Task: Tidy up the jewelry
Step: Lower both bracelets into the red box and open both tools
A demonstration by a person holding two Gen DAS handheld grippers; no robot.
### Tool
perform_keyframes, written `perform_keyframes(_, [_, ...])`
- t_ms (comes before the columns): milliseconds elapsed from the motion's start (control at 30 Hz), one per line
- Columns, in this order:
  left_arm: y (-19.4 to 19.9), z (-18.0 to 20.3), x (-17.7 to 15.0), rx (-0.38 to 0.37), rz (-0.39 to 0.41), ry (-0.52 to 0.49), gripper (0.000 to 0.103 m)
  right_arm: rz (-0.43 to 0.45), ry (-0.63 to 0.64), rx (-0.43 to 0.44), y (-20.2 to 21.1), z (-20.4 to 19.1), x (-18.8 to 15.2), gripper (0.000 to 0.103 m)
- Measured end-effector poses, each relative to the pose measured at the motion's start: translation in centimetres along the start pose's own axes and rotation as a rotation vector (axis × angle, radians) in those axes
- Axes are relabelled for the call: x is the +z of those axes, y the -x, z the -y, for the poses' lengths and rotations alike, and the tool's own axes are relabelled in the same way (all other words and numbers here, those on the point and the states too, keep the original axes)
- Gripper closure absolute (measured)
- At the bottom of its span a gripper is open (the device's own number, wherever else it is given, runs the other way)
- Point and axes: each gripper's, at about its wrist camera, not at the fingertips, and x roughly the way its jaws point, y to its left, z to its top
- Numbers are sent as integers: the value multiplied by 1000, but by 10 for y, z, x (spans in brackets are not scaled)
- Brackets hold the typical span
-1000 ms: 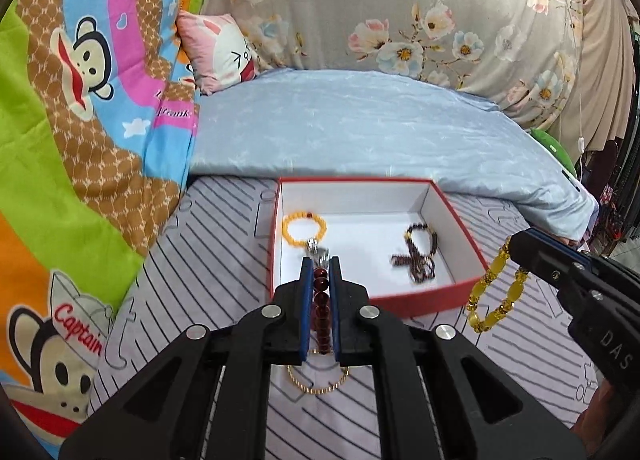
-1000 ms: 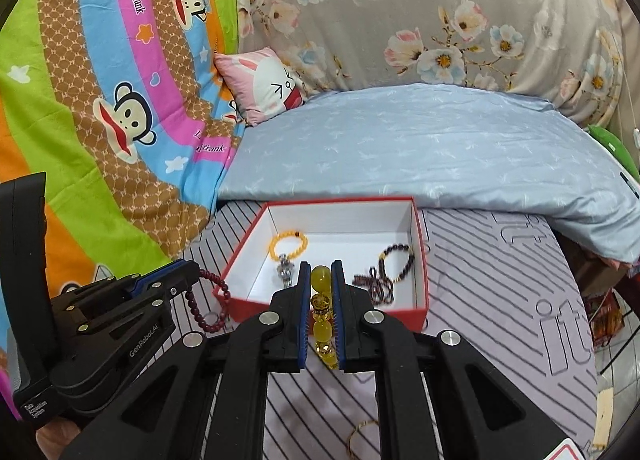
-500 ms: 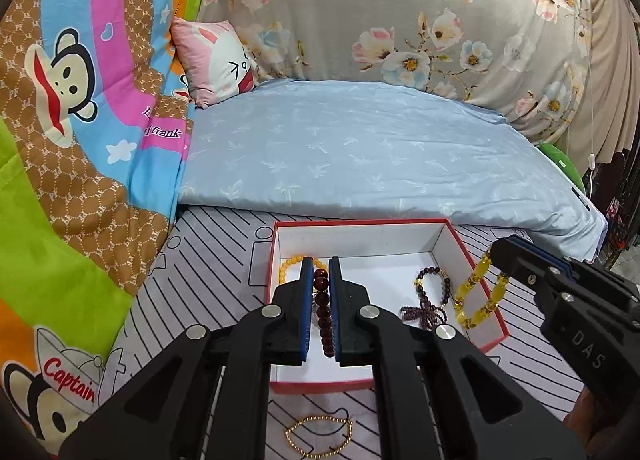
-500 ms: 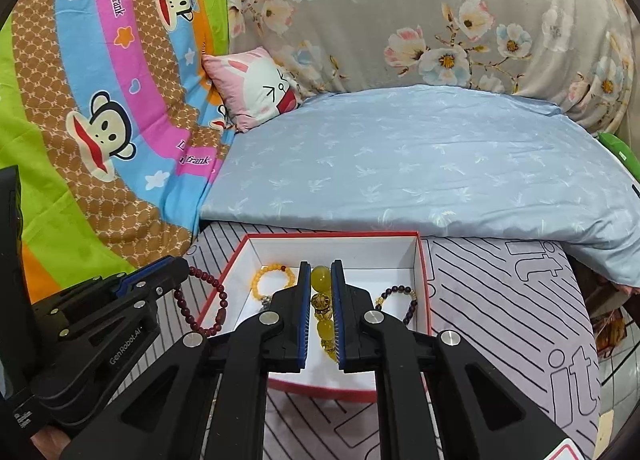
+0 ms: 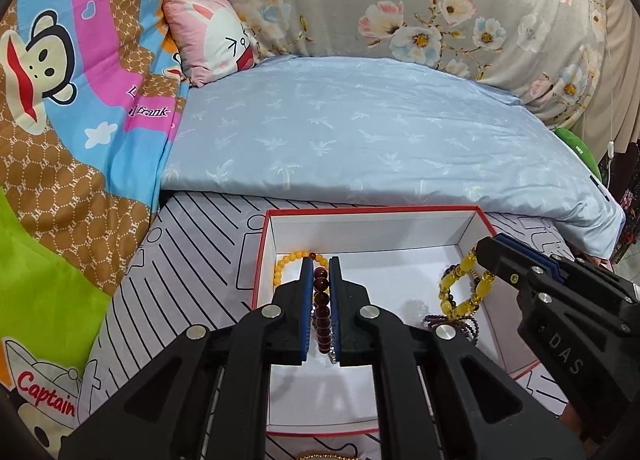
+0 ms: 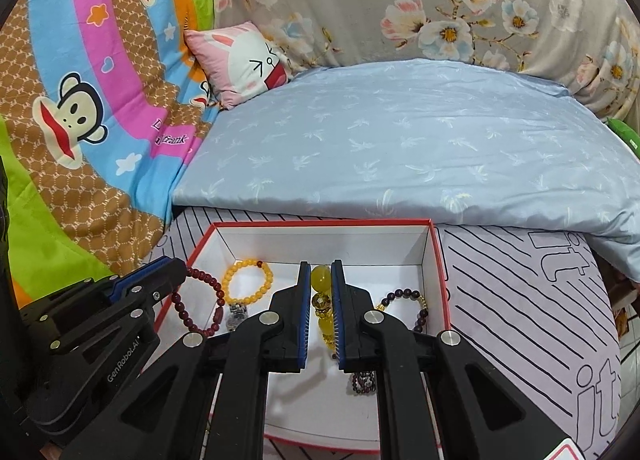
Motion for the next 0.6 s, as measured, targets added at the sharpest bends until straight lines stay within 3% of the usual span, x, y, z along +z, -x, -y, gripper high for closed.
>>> perform_keyframes(100, [-6, 0, -2, 3, -13, 3, 95, -9, 1, -10, -7, 1, -2, 93])
perform_keyframes(167, [-9, 1, -2, 11, -10, 1, 93, 3, 5, -19, -6, 1, -3, 80])
perform_keyframes(233, [-10, 2, -3, 26, -7, -3, 67, 20, 11, -39, -2, 1, -3, 67])
perform_keyframes(267, [-9, 2, -4, 28, 0, -1, 63, 28, 12, -45, 0, 1, -4, 65])
perform_keyframes(600, [-1, 11, -4, 22, 12, -17, 63, 36, 25, -45, 15, 1, -9, 63])
